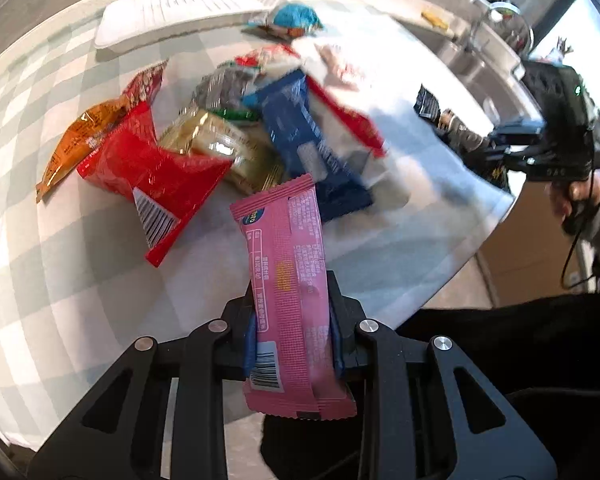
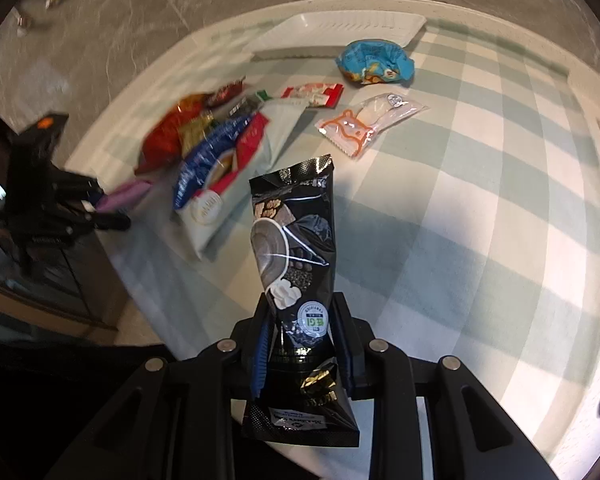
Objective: Organize snacks
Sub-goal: 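Carry both packets to the white tray and open both tools to drop them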
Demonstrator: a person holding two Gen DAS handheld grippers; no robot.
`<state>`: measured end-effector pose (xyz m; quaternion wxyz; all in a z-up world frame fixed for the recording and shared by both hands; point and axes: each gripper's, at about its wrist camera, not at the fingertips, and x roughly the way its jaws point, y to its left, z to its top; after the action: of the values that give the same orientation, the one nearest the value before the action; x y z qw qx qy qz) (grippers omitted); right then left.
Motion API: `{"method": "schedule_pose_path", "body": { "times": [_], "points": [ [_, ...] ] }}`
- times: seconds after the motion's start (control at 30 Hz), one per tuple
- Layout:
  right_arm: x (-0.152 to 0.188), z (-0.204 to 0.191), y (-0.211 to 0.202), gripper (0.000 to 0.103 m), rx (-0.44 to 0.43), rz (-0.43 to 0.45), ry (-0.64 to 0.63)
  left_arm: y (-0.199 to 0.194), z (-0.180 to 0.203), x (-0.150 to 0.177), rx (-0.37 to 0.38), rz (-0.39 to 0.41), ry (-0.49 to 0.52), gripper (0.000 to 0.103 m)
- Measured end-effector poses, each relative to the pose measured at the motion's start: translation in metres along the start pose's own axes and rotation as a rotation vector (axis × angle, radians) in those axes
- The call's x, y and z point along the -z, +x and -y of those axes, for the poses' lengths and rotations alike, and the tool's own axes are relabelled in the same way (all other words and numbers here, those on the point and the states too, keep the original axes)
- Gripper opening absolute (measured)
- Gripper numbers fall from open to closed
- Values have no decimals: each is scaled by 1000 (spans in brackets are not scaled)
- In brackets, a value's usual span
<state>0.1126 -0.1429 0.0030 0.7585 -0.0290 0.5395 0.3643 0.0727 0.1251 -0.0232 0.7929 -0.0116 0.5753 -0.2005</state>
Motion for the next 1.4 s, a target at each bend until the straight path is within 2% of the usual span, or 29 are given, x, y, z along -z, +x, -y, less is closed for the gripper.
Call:
{"method": "schedule_pose_path", "body": {
  "times": [0.13, 0.23, 0.43, 0.53, 0.77, 0.93, 1.13, 1.27, 1.4],
  "points": [
    [-7, 6, -9, 30, -72, 19, 56, -19, -2, -19, 39, 49, -51, 25],
    [-24, 11, -12, 30, -117, 41, 98, -36, -15, -41, 64, 95, -80, 25],
    [-92, 25, -13, 30, -202, 102, 184, -65, -69, -95, 102, 164, -117, 25],
    [-132, 30, -11, 30, -229, 135, 217, -70, -103, -133, 78, 182, -129, 25],
    [-232, 46, 18, 30, -214, 168, 291, -58, -172, -220, 71, 192, -177, 25],
    [-276, 67, 49, 30, -195, 161, 376, -24, -207, -278, 67, 175, -198, 25],
    [-309, 98, 88, 30, -135, 142, 473, 20, -237, -325, 63, 150, -219, 25],
    [-323, 117, 110, 32, -91, 127, 512, 36, -244, -338, 28, 145, -226, 26],
    [-336, 126, 123, 33, -18, 121, 494, 53, -253, -347, 12, 136, -237, 27]
  ]
}}
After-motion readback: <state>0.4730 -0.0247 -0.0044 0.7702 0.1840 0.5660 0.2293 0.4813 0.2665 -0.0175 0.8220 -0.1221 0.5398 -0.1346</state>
